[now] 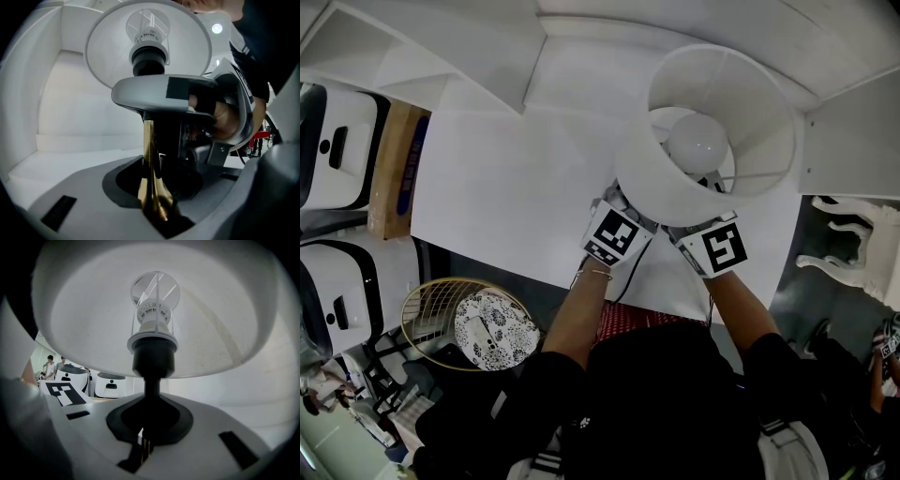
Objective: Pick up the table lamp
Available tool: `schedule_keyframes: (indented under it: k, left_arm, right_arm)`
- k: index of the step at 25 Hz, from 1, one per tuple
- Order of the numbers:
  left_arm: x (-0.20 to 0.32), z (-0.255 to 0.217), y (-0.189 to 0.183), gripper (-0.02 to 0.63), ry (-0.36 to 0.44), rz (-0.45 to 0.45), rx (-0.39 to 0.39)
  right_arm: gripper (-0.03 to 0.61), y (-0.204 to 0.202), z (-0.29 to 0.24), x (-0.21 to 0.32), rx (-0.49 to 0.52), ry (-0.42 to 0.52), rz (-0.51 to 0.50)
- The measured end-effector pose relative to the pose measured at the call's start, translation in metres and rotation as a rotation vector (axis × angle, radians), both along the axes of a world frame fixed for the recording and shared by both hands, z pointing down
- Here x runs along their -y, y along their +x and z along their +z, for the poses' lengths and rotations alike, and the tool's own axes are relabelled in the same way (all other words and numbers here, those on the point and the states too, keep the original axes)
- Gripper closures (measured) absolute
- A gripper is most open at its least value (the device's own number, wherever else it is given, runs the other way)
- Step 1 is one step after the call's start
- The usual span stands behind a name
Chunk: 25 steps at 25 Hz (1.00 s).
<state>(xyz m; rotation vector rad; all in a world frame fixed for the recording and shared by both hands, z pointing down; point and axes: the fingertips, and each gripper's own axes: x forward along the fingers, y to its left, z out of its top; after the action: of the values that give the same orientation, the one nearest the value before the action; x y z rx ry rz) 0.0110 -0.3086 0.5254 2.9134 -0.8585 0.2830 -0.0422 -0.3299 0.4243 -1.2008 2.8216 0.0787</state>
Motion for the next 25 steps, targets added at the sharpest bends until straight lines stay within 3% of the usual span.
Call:
schedule_keyframes:
  k: [13, 25]
  left_arm:
    - [-0.008, -0.001, 0.0, 0.499, -0.005, -0.003, 0.018]
    - [-0.013, -0.011, -0.005, 0.499, 0.011, -0.014, 0.024]
  right_arm:
    - [0.561, -0.002, -0.002, -0.006, 0.01, -0.027, -0.024]
    - [0.561, -0.006, -0.012, -0.013, -0.004, 0.008, -0.036]
